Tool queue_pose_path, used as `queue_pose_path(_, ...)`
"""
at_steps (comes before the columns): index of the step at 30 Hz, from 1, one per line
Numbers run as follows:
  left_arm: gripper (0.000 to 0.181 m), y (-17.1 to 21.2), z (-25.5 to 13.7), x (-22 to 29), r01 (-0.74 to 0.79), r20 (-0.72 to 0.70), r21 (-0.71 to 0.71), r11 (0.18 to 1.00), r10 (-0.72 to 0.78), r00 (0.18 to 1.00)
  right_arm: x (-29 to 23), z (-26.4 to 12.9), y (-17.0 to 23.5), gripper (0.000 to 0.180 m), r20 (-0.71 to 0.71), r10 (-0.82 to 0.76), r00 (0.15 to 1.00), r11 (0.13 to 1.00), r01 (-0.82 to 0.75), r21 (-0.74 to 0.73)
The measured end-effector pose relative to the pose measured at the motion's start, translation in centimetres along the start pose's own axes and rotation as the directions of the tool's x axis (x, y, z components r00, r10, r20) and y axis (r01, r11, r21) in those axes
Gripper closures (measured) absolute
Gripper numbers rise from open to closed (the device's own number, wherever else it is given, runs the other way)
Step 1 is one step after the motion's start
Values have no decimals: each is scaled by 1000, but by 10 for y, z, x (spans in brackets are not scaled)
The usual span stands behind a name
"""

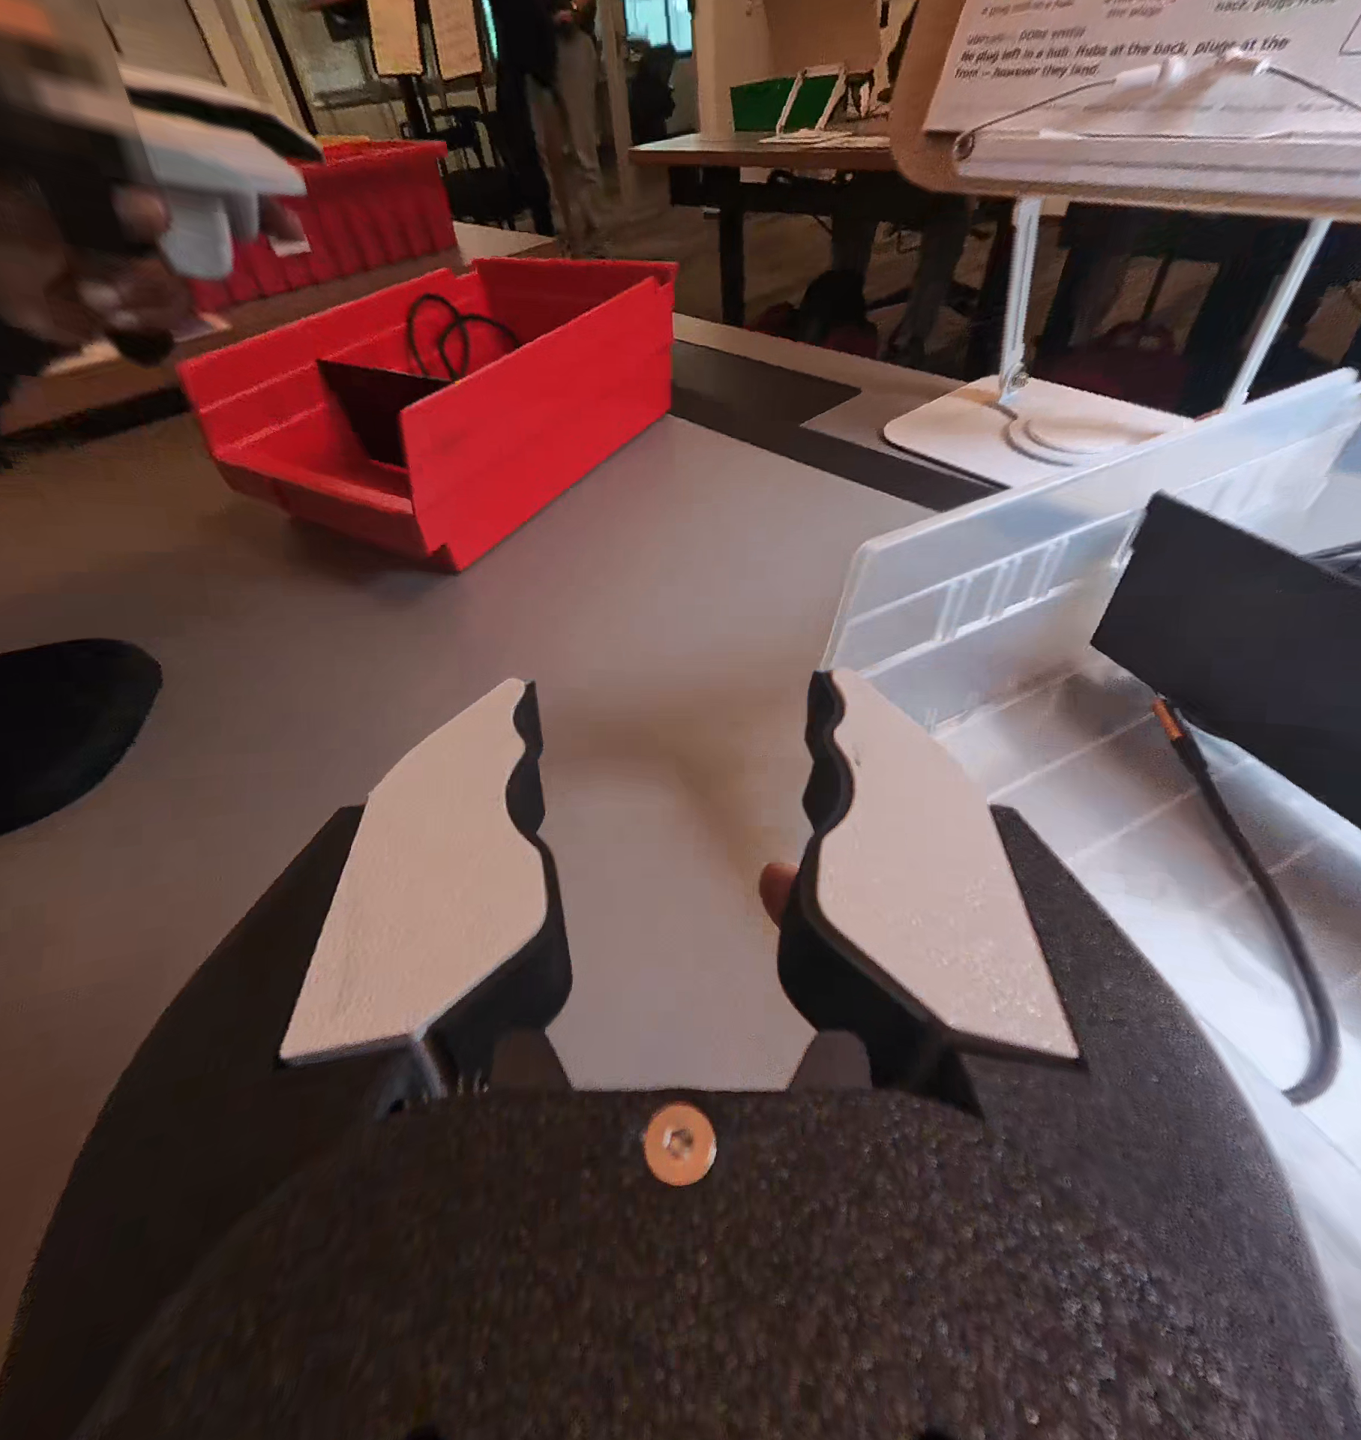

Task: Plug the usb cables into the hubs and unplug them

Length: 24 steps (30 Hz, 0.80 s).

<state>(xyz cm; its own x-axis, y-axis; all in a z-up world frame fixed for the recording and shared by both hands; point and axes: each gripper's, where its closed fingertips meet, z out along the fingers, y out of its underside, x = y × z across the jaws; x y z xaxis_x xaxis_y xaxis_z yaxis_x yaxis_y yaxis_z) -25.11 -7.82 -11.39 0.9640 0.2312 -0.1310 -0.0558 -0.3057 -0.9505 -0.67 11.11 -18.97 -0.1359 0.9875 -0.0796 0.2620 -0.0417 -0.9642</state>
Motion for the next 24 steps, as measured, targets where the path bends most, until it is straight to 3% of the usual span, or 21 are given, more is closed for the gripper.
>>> queue_pose_path(4,144,32,23,-82,25,94,-371,929,11,995,-9,7,16,121,10,-31,999,999,31,29)
queue_pose_path(8,141,101,52,-121,60,75,-717,694,-8,997,-17,10,21,126,32,-58,998,998,57,39)
queue_pose_path(12,132,163,67,-143,64,89,-902,427,37,995,-18,9,30,130,12,-138,990,990,137,21)
queue_pose_path(15,138,190,71,-136,82,78,-948,307,-27,997,-19,8,30,132,12,-161,987,987,161,21)
queue_pose_path(17,140,192,73,-135,50,51,-956,290,-5,999,-19,6,29,134,18,-166,986,986,166,25)
queue_pose_path(20,142,172,75,-141,-21,16,-933,358,100,995,-19,5,28,135,20,-177,984,984,177,34)
queue_pose_path(24,144,99,69,-142,-131,1,-818,560,229,973,-18,3,27,136,13,-190,982,981,190,39)
